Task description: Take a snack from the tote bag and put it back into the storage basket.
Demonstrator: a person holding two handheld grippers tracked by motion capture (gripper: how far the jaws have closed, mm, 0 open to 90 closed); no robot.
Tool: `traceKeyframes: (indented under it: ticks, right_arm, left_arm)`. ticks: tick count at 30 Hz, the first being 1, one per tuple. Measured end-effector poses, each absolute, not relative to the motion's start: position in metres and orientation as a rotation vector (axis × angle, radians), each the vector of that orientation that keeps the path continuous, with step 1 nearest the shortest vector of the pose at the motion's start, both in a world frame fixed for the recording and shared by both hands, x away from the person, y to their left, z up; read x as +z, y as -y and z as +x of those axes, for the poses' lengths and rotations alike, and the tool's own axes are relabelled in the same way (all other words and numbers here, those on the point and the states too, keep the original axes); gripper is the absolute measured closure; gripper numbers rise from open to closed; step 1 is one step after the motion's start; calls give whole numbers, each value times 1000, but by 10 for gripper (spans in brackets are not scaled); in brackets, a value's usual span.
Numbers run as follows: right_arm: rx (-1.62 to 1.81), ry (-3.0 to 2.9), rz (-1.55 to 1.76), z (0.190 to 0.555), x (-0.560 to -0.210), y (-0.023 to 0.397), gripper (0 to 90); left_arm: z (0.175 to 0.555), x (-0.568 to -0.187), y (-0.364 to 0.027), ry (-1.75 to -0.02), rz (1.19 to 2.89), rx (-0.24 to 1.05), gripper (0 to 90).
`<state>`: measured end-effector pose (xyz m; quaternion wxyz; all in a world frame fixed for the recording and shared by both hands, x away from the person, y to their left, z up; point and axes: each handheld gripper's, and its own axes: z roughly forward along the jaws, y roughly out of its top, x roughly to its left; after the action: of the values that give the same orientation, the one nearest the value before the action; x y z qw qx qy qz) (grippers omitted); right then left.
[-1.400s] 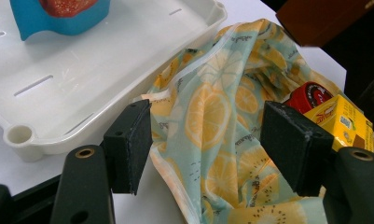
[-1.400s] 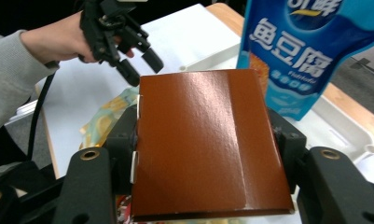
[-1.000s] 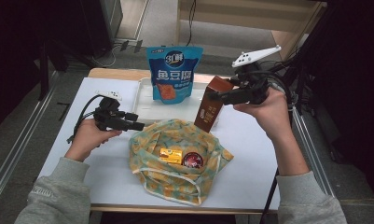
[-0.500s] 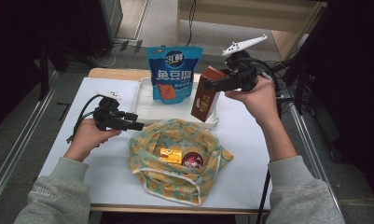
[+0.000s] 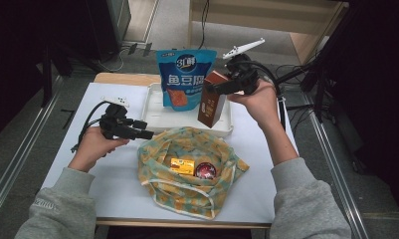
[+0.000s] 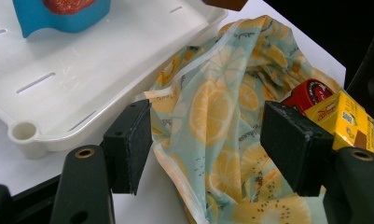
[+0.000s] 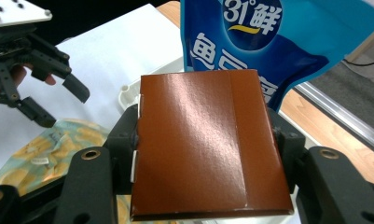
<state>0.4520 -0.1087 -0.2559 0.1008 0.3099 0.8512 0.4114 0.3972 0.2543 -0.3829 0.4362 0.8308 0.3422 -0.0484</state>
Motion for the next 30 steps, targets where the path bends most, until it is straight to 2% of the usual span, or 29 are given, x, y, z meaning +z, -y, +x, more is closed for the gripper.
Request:
traceKeyframes:
  ticks: [10, 30]
  right_arm:
    - [1233, -2511, 961, 471, -274, 94, 432]
    - [1255, -2483, 990, 482, -298, 73, 433]
  left_arm:
    - [397, -383, -254, -847, 2071, -125, 345]
    - [397, -383, -253, -840, 2071, -135, 344]
